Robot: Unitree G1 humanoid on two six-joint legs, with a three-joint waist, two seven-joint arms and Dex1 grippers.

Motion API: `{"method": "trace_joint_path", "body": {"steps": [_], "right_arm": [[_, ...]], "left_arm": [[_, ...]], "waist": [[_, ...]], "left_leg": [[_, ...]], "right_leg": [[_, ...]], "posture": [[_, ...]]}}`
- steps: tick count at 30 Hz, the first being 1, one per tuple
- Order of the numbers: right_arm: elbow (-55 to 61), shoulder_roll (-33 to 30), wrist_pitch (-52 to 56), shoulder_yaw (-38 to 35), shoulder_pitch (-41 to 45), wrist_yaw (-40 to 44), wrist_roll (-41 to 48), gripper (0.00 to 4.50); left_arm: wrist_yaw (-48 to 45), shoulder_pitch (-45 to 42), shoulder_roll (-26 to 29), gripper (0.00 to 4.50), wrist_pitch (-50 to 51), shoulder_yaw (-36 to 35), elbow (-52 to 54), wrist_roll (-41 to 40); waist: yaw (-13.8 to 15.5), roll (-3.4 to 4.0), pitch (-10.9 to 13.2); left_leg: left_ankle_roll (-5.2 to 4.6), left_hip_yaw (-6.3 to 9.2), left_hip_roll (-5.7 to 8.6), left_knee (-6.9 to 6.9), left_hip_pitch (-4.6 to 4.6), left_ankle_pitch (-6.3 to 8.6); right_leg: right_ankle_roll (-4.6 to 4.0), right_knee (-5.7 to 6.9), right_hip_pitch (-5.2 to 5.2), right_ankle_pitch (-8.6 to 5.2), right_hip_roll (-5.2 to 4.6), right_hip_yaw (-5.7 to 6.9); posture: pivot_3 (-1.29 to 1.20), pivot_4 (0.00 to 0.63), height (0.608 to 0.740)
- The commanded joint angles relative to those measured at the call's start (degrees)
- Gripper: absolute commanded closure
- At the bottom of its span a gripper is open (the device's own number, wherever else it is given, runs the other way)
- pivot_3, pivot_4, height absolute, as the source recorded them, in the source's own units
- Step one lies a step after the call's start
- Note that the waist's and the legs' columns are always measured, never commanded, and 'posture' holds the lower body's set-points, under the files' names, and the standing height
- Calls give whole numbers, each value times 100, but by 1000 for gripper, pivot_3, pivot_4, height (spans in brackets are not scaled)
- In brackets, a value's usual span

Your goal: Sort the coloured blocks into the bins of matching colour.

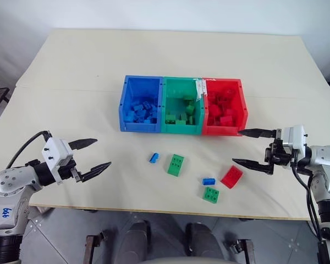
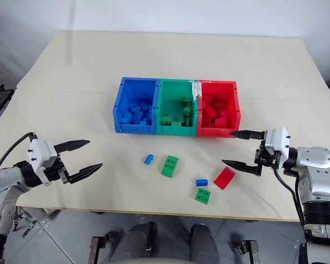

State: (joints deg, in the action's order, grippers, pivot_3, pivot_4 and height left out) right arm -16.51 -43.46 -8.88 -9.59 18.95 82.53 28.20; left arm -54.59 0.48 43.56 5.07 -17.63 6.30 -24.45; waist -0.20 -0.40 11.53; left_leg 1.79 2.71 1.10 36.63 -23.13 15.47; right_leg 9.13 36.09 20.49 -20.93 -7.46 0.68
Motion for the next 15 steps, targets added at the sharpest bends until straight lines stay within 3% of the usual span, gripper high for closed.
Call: {"method": "trace_joint_path", "body": {"steps": [1,8,15], "right_arm": [[25,33,-115,-113,-24,20,36,0],[197,-279,109,-488,-365,-34,187,0],[198,-683,-44,-1403,-1412,-180,164,0]], "left_arm": [[107,-109,66,39,-102,-162,46,69],[-27,-359,-60,39,-82,289,189,77],[-144,-748,-358,39,23,1179,666,142]], "waist": [[2,0,0],[22,1,0],[36,0,0]], "left_leg": [[0,0,0,1,0,0],[-1,2,3,10,-1,0],[-3,2,5,23,-2,2]], "right_leg": [[0,0,0,0,0,0],[0,9,-1,0,-2,0],[0,11,-6,0,-2,1]], "posture": [[0,150,740],[0,150,740],[0,150,740]]}}
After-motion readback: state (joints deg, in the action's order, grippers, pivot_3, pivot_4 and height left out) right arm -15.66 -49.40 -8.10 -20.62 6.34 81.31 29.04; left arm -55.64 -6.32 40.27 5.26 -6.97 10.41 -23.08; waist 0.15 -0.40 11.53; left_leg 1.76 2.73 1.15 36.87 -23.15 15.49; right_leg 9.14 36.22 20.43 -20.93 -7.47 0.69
